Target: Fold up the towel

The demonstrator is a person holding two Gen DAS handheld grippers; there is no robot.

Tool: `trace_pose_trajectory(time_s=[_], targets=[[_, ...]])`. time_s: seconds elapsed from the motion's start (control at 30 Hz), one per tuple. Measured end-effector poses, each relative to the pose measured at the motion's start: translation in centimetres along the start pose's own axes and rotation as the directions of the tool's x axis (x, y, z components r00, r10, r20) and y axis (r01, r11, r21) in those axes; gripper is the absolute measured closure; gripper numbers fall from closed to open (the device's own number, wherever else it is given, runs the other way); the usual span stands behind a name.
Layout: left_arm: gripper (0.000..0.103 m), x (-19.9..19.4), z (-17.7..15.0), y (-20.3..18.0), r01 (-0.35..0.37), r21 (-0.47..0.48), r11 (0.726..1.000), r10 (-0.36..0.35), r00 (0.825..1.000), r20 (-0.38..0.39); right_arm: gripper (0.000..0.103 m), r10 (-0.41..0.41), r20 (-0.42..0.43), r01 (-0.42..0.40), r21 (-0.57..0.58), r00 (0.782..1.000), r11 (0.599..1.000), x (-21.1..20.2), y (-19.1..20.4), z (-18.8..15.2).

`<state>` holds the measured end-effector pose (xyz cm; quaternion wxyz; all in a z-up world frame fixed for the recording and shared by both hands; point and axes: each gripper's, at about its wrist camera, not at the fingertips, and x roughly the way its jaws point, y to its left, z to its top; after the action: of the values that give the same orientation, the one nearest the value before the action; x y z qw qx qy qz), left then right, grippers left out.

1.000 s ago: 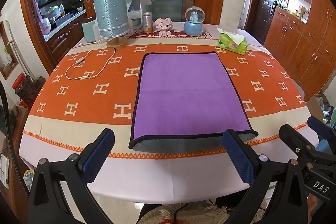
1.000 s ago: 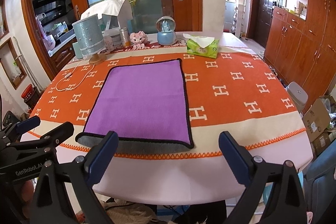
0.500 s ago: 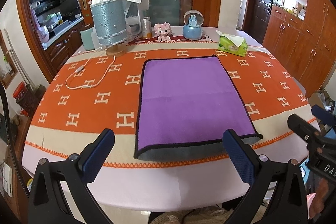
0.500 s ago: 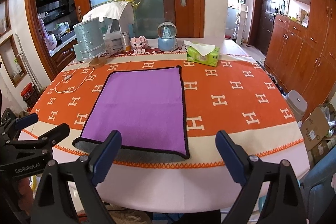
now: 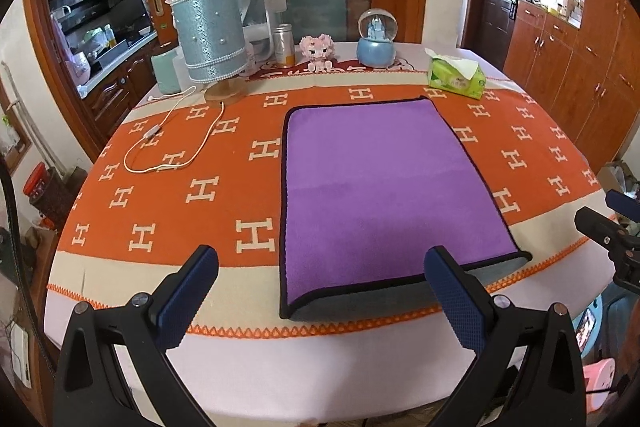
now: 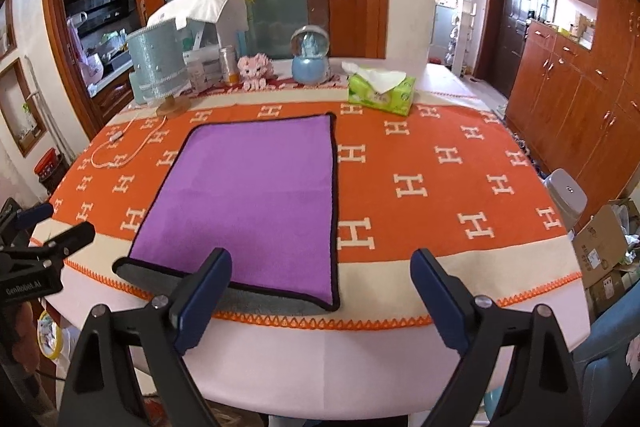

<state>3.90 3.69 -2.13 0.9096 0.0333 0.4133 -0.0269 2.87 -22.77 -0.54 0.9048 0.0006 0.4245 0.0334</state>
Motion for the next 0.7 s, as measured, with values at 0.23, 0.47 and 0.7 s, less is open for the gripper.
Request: trace_pose_trajectory(time_s=[0.23, 0.47, 0.7], targets=[[0.001, 4.0, -0.8, 1.3, 0.066, 0.044, 0.997, -0.062, 0.994, -0.086, 0.022, 0.044, -0.098, -0.049, -0.049, 0.994, 0.998, 4.1, -0.4, -1.4], [0.002, 7.0, -2.4, 2.2, 0.163, 0.120, 0.979, -0.148, 0.980, -0.129, 0.028, 0.098, -0.172, -0.123, -0.140, 0.980, 0.983, 7.2, -0.3, -2.8], [0.009, 7.6, -2.9, 2.4, 0.283, 0.227, 0.932, -0.262, 0.958, -0.120, 0.044, 0.155, -0.236, -0.213, -0.245, 0.959, 0.946, 8.6, 0.3, -3.8]])
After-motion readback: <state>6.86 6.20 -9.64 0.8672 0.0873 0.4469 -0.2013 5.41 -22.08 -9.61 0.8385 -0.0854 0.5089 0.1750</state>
